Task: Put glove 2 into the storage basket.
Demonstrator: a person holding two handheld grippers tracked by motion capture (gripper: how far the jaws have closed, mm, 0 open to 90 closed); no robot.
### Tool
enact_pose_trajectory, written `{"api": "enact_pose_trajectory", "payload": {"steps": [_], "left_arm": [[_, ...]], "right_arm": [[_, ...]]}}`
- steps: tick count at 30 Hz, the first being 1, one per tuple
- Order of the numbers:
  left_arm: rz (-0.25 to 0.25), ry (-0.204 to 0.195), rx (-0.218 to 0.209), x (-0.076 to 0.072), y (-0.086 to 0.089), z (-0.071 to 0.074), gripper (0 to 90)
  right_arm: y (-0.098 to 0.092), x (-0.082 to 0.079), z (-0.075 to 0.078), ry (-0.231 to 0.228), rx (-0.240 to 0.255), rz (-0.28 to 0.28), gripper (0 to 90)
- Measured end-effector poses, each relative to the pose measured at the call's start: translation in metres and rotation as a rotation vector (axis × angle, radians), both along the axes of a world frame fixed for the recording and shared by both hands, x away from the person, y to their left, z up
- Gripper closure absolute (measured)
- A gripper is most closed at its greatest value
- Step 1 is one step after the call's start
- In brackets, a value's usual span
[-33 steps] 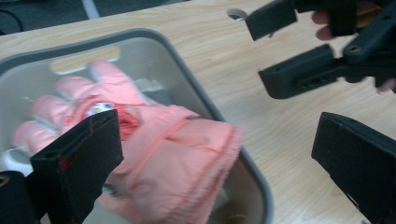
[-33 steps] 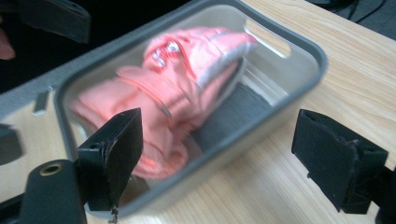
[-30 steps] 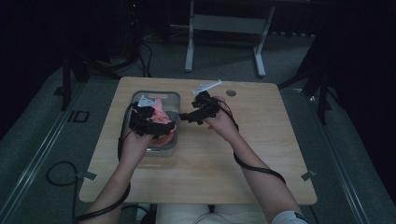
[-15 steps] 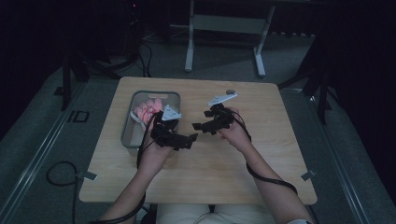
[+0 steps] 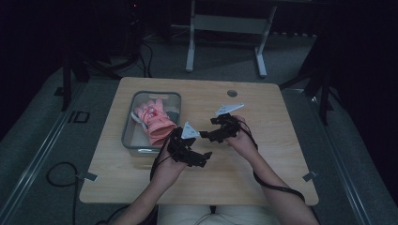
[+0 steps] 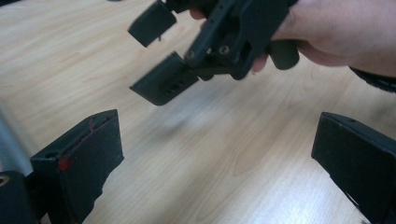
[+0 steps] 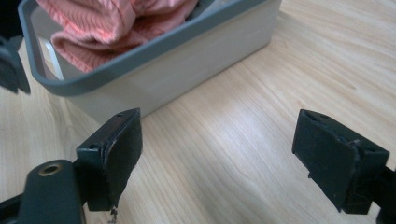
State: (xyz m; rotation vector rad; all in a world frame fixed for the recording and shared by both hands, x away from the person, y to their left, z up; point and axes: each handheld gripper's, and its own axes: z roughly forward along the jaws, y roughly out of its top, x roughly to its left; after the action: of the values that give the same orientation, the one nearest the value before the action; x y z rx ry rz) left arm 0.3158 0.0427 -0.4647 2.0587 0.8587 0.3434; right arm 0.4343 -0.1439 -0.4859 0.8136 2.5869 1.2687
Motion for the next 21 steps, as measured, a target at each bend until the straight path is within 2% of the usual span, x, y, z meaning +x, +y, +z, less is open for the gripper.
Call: {"api": "enact_pose_trajectory", "payload": {"steps": [3,4,6,9,11,13,16,21], "left_arm": [[-0.020,-0.010,0.019,-0.005,-0.004,-0.011,1.3],[-0.029,-0.013,0.019,-0.006,-0.005,-0.014,1.3],[-0.036,-0.011,0.023,-0.007,-0.006,-0.016,1.3],[-0.050,0.006,0.023,-0.010,-0.008,-0.028,1.3],[-0.069,-0.021,0.045,-0.012,-0.010,-0.033,1.3],[-0.081,-0.028,0.057,-0.012,-0.011,-0.036,1.3],[-0.096,0.002,0.052,-0.013,-0.013,-0.046,1.3],[-0.101,0.011,0.059,-0.014,-0.013,-0.057,1.3]], "right_arm": [[-0.001,-0.002,-0.006,0.001,-0.011,0.004,16.1],[-0.003,-0.004,-0.011,0.015,-0.016,0.005,15.8],[-0.004,-0.006,-0.015,0.007,-0.022,0.010,15.7],[-0.007,-0.009,-0.022,0.010,-0.029,0.009,15.6],[-0.009,-0.010,-0.025,0.008,-0.037,0.013,15.3],[-0.010,-0.011,-0.027,0.010,-0.038,0.009,15.3],[-0.014,-0.013,-0.031,0.009,-0.033,0.005,15.1],[-0.021,-0.017,-0.038,0.000,-0.044,-0.009,14.4]]}}
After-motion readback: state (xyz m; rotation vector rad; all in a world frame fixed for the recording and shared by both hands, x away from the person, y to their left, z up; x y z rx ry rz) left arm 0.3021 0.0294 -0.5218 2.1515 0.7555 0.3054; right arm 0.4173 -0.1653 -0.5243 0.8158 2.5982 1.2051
